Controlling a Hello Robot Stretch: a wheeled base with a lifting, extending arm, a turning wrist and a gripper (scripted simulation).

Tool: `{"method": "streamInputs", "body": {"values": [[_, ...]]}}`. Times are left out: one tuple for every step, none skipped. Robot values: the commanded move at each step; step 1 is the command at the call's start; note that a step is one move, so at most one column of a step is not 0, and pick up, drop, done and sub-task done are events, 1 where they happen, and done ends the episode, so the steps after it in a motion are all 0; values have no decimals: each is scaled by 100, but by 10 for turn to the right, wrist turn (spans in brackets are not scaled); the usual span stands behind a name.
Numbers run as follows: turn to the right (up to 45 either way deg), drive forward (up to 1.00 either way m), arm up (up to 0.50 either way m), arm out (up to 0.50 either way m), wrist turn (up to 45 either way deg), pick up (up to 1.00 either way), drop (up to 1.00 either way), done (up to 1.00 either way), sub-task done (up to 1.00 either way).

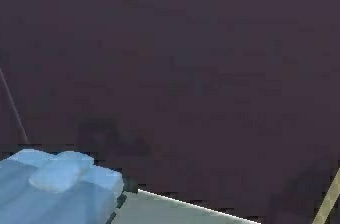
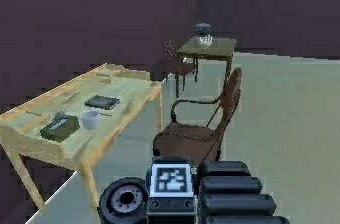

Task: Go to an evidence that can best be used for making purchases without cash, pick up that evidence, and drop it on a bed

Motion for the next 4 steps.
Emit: {"method": "streamInputs", "body": {"values": [[450, 0, 0, 0, 0, 0, 0, 0, 0], [450, 0, 0, 0, 0, 0, 0, 0, 0], [-450, 0, 0, 0, 0, 0, 0, 0, 0], [-450, 0, 0, 0, 0, 0, 0, 0, 0]]}}
